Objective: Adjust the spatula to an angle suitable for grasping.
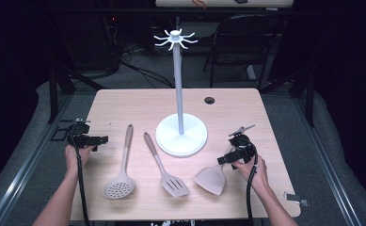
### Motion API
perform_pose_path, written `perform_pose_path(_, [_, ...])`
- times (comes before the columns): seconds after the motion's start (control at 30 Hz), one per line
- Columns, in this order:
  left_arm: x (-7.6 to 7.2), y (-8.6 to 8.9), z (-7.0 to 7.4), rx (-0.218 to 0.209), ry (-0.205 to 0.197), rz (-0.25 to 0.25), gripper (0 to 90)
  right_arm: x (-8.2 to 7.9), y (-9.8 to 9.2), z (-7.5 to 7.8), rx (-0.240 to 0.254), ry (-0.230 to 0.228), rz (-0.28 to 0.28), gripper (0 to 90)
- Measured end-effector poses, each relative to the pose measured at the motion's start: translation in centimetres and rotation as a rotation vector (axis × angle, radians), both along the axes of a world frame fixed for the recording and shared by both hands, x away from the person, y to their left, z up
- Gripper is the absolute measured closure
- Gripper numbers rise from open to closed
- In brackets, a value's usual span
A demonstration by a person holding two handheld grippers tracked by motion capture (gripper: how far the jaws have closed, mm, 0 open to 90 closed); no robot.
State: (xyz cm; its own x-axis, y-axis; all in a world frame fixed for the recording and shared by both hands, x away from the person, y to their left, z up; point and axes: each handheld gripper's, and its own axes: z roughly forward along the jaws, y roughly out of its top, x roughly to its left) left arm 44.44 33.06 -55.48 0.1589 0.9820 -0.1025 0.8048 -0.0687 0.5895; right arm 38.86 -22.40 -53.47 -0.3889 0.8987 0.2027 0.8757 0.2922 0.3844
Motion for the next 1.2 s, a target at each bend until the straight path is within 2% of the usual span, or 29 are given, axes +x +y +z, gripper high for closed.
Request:
perform_pose_path(0.07, [0.0, 0.0, 0.0, 0.001, 0.003, -0.002, 0.0, 0.3, 0.3, -0.2, -0.011, 0.007, -0.005, 9.5])
perform_pose_path(0.13, [0.0, 0.0, -0.1, 0.001, 0.012, -0.004, 0.0, 0.6, 0.4, -0.4, -0.044, 0.011, -0.017, 12.2])
perform_pose_path(0.4, [0.0, -0.2, -0.2, 0.011, 0.015, -0.008, 0.0, 1.2, 0.4, -0.7, -0.073, 0.013, -0.037, 17.2])
perform_pose_path(0.7, [0.1, -0.2, -0.3, 0.014, 0.02, -0.017, 0.0, 1.7, 1.3, -1.2, -0.115, 0.014, -0.041, 28.0])
perform_pose_path(0.77, [0.1, -0.2, -0.3, 0.016, 0.019, -0.017, 0.0, 1.6, 1.4, -1.2, -0.109, 0.014, -0.029, 32.2])
perform_pose_path(0.87, [0.0, -0.2, -0.3, 0.014, 0.018, -0.018, 0.0, 1.6, 1.5, -1.1, -0.119, 0.023, -0.02, 33.2])
perform_pose_path(0.97, [0.0, -0.2, -0.2, 0.015, 0.014, -0.026, 0.0, 1.6, 1.4, -1.3, -0.089, 0.025, -0.037, 35.7])
perform_pose_path(1.2, [0.0, -0.2, -0.2, 0.016, 0.013, -0.033, 0.0, 1.6, 1.4, -1.3, -0.084, 0.033, -0.039, 38.0])
